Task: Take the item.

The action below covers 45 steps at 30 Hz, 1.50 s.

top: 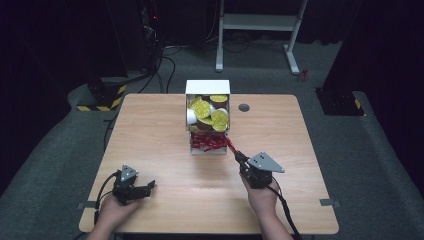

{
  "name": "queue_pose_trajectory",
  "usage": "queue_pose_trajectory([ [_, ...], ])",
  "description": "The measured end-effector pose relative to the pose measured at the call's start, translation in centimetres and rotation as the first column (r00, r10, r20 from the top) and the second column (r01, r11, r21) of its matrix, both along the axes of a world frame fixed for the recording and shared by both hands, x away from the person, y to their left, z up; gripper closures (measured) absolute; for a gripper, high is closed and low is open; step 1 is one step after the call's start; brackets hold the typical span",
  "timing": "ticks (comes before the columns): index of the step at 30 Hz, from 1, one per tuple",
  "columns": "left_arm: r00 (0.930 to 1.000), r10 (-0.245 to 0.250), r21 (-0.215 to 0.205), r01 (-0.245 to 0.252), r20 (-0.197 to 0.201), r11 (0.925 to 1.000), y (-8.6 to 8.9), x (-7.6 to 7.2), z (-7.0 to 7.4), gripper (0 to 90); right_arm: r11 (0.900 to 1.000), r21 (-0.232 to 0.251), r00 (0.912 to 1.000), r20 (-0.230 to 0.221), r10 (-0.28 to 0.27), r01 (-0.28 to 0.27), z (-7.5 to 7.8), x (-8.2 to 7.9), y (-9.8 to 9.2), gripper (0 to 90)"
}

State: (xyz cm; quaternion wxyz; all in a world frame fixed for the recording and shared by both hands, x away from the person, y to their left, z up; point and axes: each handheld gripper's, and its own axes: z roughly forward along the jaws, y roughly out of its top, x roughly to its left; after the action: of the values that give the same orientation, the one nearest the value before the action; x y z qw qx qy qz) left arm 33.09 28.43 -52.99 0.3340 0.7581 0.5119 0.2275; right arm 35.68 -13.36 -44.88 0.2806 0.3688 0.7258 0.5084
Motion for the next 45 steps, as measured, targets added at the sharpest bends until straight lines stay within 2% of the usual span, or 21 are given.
queue_pose_trajectory([
  [10, 1.0000, 0.000, 0.000, 0.000, -0.003, 1.0000, 0.0, 0.0, 0.0, 16.0, 1.000, 0.011, 0.9999, 0.006, -0.008, 0.008, 0.3, -0.8, -0.7, 88.5],
  [20, 1.0000, -0.004, 0.000, 0.004, 0.000, 1.0000, 0.0, 0.1, 0.0, 15.7, 1.000, 0.022, 0.9994, 0.031, -0.016, 0.015, 1.0, -1.6, -1.4, 88.5],
  [32, 0.9999, -0.012, -0.002, 0.012, -0.005, 0.9999, 0.0, 0.3, 0.0, 14.6, 0.997, 0.054, 0.9976, 0.046, -0.052, 0.050, 2.0, -2.8, -3.7, 88.6],
  [45, 1.0000, 0.002, 0.003, -0.002, -0.005, 1.0000, -0.1, 0.4, 0.0, 14.2, 0.993, 0.060, 0.9938, 0.032, -0.106, 0.104, 1.7, -1.8, -5.5, 88.7],
])
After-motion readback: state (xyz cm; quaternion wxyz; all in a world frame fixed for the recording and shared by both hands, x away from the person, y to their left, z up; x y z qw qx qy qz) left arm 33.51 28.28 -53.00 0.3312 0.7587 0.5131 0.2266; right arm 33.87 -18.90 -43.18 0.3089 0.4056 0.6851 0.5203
